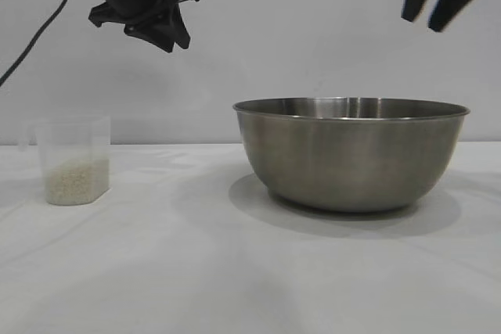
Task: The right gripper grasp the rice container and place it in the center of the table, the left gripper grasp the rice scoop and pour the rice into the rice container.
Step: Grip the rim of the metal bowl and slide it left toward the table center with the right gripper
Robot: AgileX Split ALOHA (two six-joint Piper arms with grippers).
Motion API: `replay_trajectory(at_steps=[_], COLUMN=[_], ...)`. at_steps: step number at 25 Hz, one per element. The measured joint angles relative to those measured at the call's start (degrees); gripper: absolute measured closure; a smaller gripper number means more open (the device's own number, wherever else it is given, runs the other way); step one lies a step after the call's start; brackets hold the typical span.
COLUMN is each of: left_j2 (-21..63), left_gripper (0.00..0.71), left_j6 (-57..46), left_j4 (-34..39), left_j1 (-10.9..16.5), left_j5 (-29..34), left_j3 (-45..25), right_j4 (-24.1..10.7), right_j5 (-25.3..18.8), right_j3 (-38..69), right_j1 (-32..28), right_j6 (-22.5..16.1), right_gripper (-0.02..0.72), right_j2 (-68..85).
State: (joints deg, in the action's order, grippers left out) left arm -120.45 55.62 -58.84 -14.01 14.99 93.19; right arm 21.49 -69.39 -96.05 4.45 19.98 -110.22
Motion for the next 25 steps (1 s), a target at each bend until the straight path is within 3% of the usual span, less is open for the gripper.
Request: replay_trajectory(at_steps=[18,25], left_j2=[0.0,0.0], left_gripper=[0.548,0.548], left_j6=[-0.2,-0.2], left_j4=[0.5,1.6], left_j1=[0.0,0.0], left_j5=[2.5,2.6], left_j3=[0.0,0.0], right_j4=[-1.7,-1.6], right_j5=[-0.6,0.8], right_j3=[1.2,1.2], right_j1=[0.0,0.4], right_j6=[-1.2,-1.2], right_gripper=[0.415,0.703], right_j2=[-11.6,-13.3])
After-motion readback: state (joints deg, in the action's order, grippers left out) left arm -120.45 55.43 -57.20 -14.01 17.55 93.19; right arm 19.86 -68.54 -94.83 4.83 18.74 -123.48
